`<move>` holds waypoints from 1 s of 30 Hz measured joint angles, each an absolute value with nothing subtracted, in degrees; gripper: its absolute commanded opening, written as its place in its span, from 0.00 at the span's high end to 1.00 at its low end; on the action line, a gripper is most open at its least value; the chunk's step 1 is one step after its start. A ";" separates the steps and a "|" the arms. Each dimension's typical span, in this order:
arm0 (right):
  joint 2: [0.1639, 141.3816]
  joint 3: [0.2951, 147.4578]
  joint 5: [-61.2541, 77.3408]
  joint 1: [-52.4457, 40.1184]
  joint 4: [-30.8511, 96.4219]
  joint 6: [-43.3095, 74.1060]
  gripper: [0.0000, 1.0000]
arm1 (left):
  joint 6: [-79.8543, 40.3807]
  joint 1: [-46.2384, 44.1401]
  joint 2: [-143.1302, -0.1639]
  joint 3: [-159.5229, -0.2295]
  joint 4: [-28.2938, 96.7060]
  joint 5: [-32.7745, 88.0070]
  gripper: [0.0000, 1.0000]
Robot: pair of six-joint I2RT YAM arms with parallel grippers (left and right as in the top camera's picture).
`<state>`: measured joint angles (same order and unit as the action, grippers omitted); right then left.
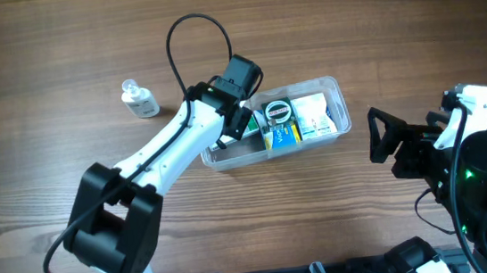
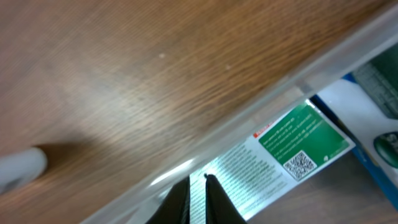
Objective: Pack container
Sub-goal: 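Move left gripper to the white pump bottle and grasp it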
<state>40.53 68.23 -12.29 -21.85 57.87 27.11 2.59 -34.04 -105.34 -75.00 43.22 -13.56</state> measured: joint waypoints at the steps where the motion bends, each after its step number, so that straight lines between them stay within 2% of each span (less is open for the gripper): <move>1: 40.53 68.23 -12.27 -21.85 57.84 27.11 0.00 | 2.22 -34.00 -104.68 -76.36 45.36 -13.69 0.50; 2: 40.53 68.25 -12.29 -21.85 57.87 27.11 0.00 | 1.65 -34.00 -103.46 -78.46 47.68 -13.72 0.34; 4: 40.53 68.23 -12.29 -21.85 57.87 27.11 0.00 | 0.86 -34.00 -100.01 -82.04 49.82 -13.78 0.17; 8: 40.53 68.23 -12.29 -21.85 57.87 27.11 0.00 | 0.08 -33.95 -88.36 -86.48 50.15 -13.89 0.00; 13: 40.53 68.23 -12.29 -21.85 57.87 27.11 0.00 | -0.30 -30.48 -83.05 -87.02 53.30 -13.78 0.00; 19: 40.53 68.23 -12.29 -21.85 57.84 27.11 0.00 | -9.96 -11.49 -88.82 -87.00 52.64 -12.29 0.00; 22: 40.53 68.23 -12.29 -21.85 57.84 27.11 0.00 | -10.57 -5.52 -91.46 -87.00 50.22 -8.82 0.00; 24: 40.53 68.23 -12.29 -21.85 57.84 27.11 0.00 | -10.20 -3.64 -93.12 -87.00 49.78 -6.74 0.08; 25: 40.53 68.25 -12.29 -21.85 57.87 27.11 0.00 | -10.11 -3.38 -94.21 -87.00 49.95 -6.04 0.17; 30: 40.53 68.23 -12.29 -21.85 57.87 27.11 0.00 | -9.76 -3.38 -101.23 -86.98 50.61 -5.41 0.22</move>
<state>40.53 68.23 -12.29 -21.85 57.87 27.11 -9.76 -3.38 -101.23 -86.98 50.61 -5.41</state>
